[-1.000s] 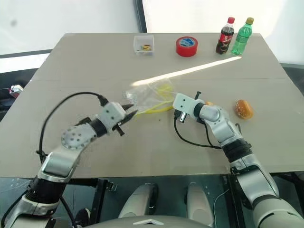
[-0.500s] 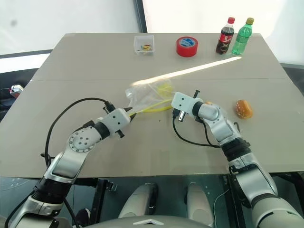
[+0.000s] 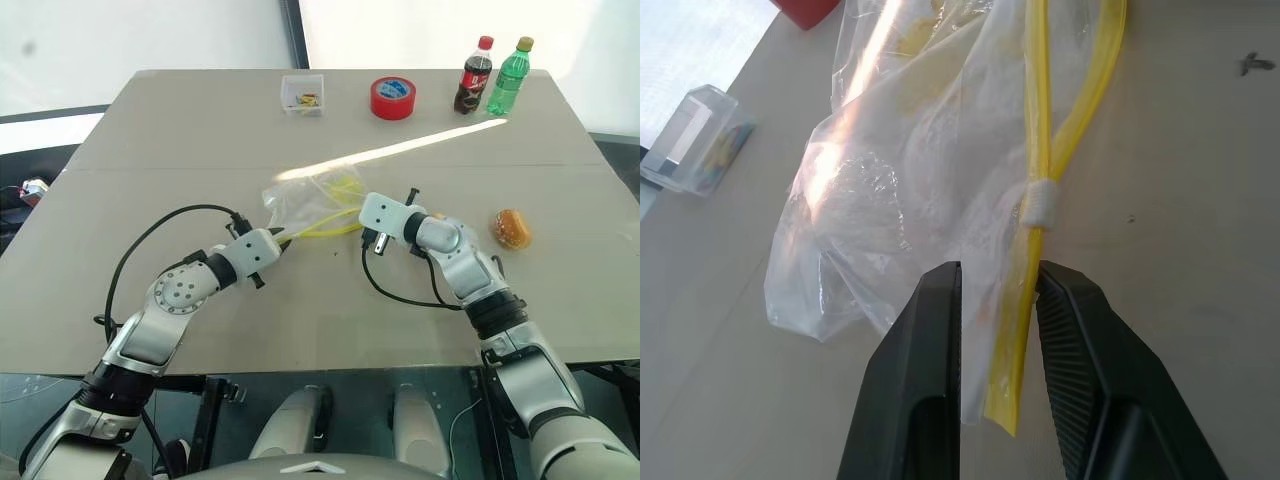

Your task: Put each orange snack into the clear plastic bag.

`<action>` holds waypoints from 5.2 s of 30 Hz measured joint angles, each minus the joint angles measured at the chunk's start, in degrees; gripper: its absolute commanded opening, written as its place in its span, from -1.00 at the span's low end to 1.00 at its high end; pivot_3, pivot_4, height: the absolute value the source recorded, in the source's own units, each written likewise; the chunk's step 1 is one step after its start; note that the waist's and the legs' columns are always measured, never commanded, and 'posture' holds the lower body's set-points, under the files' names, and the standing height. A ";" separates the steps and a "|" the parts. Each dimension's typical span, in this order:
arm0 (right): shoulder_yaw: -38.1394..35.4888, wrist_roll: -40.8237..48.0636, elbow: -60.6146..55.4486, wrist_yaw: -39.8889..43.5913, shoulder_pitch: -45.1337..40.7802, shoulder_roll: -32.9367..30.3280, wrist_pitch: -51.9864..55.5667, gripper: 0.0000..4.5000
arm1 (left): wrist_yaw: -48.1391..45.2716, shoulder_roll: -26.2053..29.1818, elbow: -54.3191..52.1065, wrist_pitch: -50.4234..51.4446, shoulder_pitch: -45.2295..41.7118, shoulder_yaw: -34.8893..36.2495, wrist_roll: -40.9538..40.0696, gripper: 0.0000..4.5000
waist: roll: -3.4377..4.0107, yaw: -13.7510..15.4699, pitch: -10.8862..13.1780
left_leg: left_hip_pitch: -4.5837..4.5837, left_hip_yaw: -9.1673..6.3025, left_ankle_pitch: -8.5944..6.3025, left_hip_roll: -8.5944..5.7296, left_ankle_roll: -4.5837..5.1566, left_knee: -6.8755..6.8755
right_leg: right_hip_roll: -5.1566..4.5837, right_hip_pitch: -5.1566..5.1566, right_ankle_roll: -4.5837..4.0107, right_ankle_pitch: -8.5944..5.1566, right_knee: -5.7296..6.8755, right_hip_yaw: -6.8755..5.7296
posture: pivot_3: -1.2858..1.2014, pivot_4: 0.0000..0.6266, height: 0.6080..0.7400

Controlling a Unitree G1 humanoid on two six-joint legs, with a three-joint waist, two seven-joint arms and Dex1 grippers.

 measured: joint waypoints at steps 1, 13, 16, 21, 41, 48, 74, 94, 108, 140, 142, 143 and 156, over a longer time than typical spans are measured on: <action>0.00 0.00 -0.18 0.00 0.01 0.00 0.05 -1.00 | -0.03 -0.09 0.33 -0.22 -0.16 0.01 0.00 -0.48 | 0.00 0.00 0.00 | 0.00 0.00 0.00 0.00 0.00 0.01 | 0.00 0.00 0.00 0.00 0.00 0.00 | 0.03 -0.52 1.00; -0.03 0.94 -1.61 1.41 1.66 -0.09 0.61 -1.00 | 0.46 -1.43 2.07 -1.68 -0.88 0.20 -0.06 -0.99 | 0.00 0.01 0.00 | -0.01 0.00 0.00 0.00 0.00 0.03 | 0.00 0.00 0.00 0.00 0.01 0.00 | 0.03 -0.52 1.00; -0.22 1.69 -3.62 1.63 2.43 -0.31 0.61 -1.00 | 0.48 -2.06 2.06 -1.33 -0.87 0.25 -0.10 -0.99 | 0.00 0.01 0.00 | -0.01 -0.01 0.00 0.00 0.00 0.04 | 0.00 0.01 0.01 0.00 0.02 0.00 | 0.03 -0.52 1.00; -2.28 2.41 -6.82 1.08 3.12 -0.56 1.02 -1.00 | 0.42 -2.37 2.06 -0.98 -0.87 0.29 -0.24 -0.99 | 0.00 0.03 0.00 | 0.00 -0.02 0.00 0.00 0.00 0.08 | 0.00 0.01 0.01 0.00 0.04 0.00 | 0.03 -0.52 1.00; -2.13 4.80 -10.65 3.67 5.39 -0.23 3.32 -0.23 | 0.45 -2.87 2.04 -0.11 -0.79 0.71 -0.67 -1.00 | 0.00 0.03 -0.01 | 0.00 -0.01 0.00 0.00 0.00 0.11 | -0.01 0.02 0.01 0.01 0.06 -0.01 | 0.03 -0.52 1.00; -1.50 3.46 -4.26 2.20 4.40 1.89 1.82 -0.97 | 0.49 -3.40 1.90 0.70 -0.80 0.89 -0.76 -1.00 | 0.00 0.02 -0.01 | 0.01 -0.01 0.00 0.00 0.00 0.11 | 0.00 0.02 0.01 0.01 0.07 -0.01 | 0.03 -0.52 1.00; 6.66 -15.56 27.76 -19.33 -12.69 7.72 -19.66 0.96 | -1.53 -7.94 -2.92 8.77 -2.47 -0.26 -0.59 -1.00 | 0.00 -0.22 -0.02 | 0.00 -0.01 0.01 -0.01 -0.01 0.10 | 0.01 -0.03 0.00 0.01 0.11 0.03 | 0.03 -0.52 1.00; -10.45 7.27 -29.96 2.56 16.39 -2.52 19.67 0.96 | -0.20 -7.50 -5.34 11.93 -1.63 1.00 -1.30 -1.00 | 0.00 0.04 -0.02 | 0.04 -0.11 0.00 0.02 0.01 0.18 | 0.02 0.09 0.01 0.00 0.10 -0.06 | 0.03 -0.52 1.00; -20.10 11.93 -37.10 -5.11 22.30 -3.07 43.64 0.96 | 0.22 -7.96 -4.02 10.66 -1.69 0.59 -1.28 -1.00 | -0.01 0.28 -0.02 | 0.04 -0.08 0.00 0.01 0.01 0.20 | 0.00 0.15 0.01 0.00 0.07 -0.11 | 0.03 -0.52 1.00; -14.27 29.39 -41.12 -1.05 12.16 0.32 50.95 -0.64 | 0.55 -10.18 -2.47 9.13 -2.46 0.06 -1.30 -1.00 | -0.01 0.33 -0.02 | 0.05 -0.20 0.00 0.00 0.01 0.22 | -0.01 0.26 0.02 0.00 0.02 -0.22 | 0.03 -0.52 1.00; -13.46 29.33 -38.78 -1.56 11.43 0.67 50.49 -0.64 | 0.52 -10.25 -2.53 9.29 -2.46 0.09 -1.31 -1.00 | -0.01 0.35 -0.02 | 0.05 -0.21 0.00 0.00 0.01 0.22 | -0.01 0.26 0.01 0.00 0.02 -0.23 | 0.03 -0.52 1.00; -13.07 29.31 -37.52 -1.78 11.38 0.83 50.13 -0.64 | 0.43 -10.22 -2.59 9.31 -2.46 0.09 -1.31 -1.00 | -0.01 0.34 -0.02 | 0.04 -0.20 0.00 0.00 0.01 0.22 | -0.01 0.25 0.01 0.00 0.02 -0.23 | 0.03 -0.52 1.00; -10.69 28.79 -29.82 -3.93 8.30 3.33 46.92 -0.64 | -0.79 -10.29 -5.68 9.00 -1.59 -1.00 -2.90 -1.00 | -0.01 0.17 -0.02 | 0.04 -0.19 0.00 0.00 0.01 0.22 | 0.00 0.25 0.01 0.00 0.01 -0.22 | 0.03 -0.52 1.00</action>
